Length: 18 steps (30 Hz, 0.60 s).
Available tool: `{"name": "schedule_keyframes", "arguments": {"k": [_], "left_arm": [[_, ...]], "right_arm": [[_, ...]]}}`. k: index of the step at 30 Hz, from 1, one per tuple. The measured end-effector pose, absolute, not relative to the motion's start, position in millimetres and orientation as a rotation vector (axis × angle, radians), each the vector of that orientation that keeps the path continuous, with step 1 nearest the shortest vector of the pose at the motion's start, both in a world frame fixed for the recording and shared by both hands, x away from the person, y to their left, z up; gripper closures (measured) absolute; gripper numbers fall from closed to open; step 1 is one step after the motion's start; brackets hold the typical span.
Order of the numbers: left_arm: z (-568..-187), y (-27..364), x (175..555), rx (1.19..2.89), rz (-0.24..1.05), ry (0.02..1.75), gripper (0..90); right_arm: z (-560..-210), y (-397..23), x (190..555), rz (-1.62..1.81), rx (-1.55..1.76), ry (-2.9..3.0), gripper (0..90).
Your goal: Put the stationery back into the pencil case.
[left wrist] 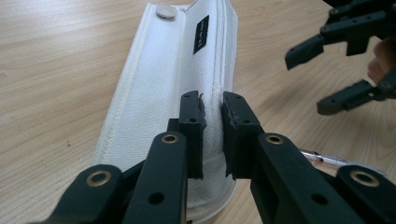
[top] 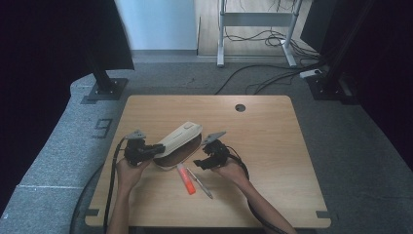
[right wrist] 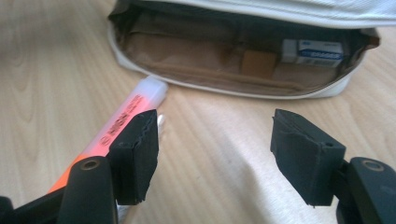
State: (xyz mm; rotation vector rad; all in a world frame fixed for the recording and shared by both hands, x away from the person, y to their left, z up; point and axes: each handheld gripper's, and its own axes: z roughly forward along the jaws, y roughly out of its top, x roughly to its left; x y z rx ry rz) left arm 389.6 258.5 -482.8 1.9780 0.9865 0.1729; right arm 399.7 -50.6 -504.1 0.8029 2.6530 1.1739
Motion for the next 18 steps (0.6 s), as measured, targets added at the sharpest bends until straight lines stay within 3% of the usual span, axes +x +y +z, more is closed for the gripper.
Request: {"name": "schedule_keyframes", "arguments": {"k": [9, 18], "left_arm": [[-483, 258, 389, 1.986, 0.177, 0.983, 79.0], [-483, 257, 389, 1.992, 0.178, 0.981, 78.9]], "right_arm": [[-511, -55, 381, 1.179, 0.787, 2.671, 35.0], [-517, -58, 362, 1.182, 0.750, 2.716, 43.8]]}}
